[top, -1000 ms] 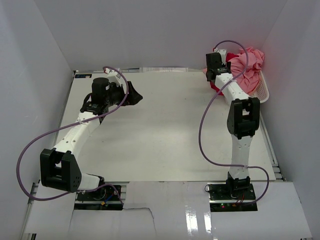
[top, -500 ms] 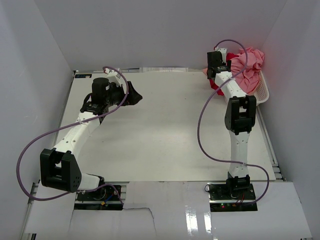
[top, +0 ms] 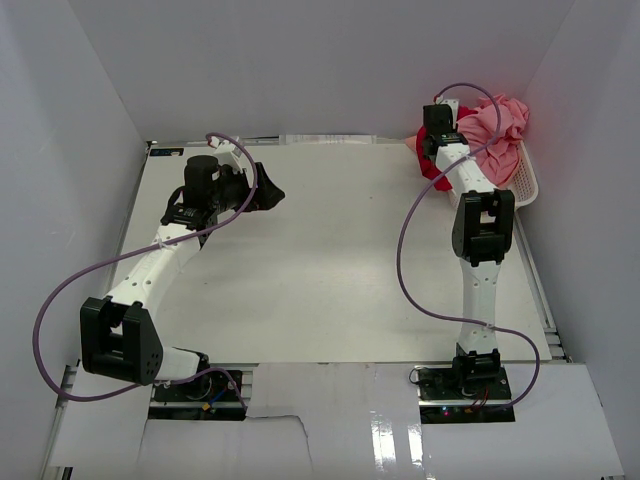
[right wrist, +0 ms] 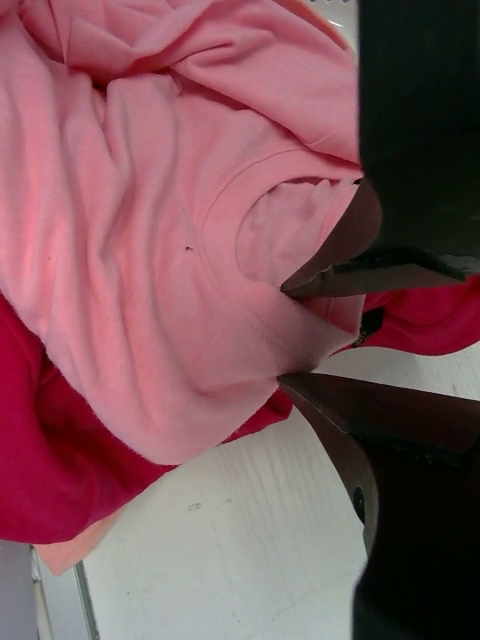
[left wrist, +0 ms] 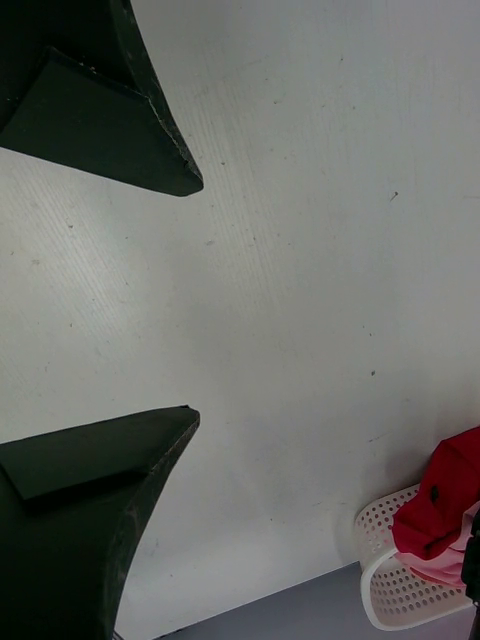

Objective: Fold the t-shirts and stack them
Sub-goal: Grab crumpled tshirt from bin with the right arm, then move the tshirt to the center of the board

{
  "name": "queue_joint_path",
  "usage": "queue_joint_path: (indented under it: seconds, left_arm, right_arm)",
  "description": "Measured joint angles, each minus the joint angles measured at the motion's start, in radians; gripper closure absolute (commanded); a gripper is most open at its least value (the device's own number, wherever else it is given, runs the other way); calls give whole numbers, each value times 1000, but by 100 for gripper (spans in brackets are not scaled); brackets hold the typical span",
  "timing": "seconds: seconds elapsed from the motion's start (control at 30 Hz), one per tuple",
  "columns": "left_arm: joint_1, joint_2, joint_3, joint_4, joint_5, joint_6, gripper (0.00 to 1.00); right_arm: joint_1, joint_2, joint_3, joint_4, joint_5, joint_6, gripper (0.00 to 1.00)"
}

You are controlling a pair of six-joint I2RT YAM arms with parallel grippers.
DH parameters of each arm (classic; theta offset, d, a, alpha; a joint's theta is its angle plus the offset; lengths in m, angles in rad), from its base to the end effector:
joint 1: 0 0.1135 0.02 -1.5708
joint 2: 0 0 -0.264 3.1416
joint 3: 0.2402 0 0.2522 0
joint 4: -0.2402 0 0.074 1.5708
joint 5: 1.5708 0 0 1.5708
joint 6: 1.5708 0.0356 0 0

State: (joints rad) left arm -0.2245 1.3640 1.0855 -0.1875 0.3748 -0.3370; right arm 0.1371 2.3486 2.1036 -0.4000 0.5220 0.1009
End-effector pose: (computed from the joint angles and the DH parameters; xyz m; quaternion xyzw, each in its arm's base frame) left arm 0.3027 -0.0825 0.3141 0.0506 0.8405 -0.2952 0.4514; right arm 0.5386 0.0564 0.2373 0.0996 0.8664 -0.1780 0.4558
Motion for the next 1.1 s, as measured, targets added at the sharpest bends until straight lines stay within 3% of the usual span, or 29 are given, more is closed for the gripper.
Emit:
queue_joint_path:
  seconds: [0.07,0.2,0.6,0.83,0.93,1.1]
  left_arm:
    - [0,0,0,0,0,0,2]
    - [0,0,0,0,-1,0,2]
    - [0,0,0,0,-1,0,2]
    - [0,0,0,0,-1,0,2]
    - [0,-2,0,0,-1,0,2]
    - [-2,-5,0,0,-1,0,2]
  right_arm:
    - [-3,2,0,5,-6,3,65]
    - [-5,2,0,12,-14,3,92]
    - [-5,-35,-3,5,-106,-4,92]
    - [23,-352,-65,9,-260,-65,92]
    - [109,-497,-15,-2,-312,-121,92]
    - [409,-696,36,-11,-529,-174,92]
